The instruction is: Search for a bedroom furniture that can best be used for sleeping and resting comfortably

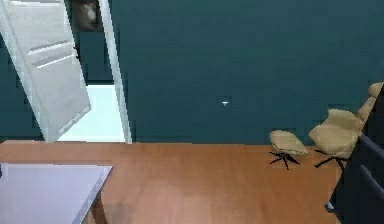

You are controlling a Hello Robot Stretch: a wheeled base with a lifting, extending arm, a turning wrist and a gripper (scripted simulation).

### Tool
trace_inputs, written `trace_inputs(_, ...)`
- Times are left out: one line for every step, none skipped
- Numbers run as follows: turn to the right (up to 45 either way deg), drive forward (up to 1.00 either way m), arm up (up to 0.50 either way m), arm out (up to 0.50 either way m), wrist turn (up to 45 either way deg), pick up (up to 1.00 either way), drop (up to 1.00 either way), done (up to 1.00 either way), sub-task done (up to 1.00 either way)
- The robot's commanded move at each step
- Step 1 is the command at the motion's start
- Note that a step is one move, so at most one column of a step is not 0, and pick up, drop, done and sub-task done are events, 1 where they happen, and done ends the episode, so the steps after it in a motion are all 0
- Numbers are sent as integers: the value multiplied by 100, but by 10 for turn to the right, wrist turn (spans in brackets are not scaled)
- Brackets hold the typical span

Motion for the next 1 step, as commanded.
trace_inputs(-30,0,0,0,0,0,0,0,0)
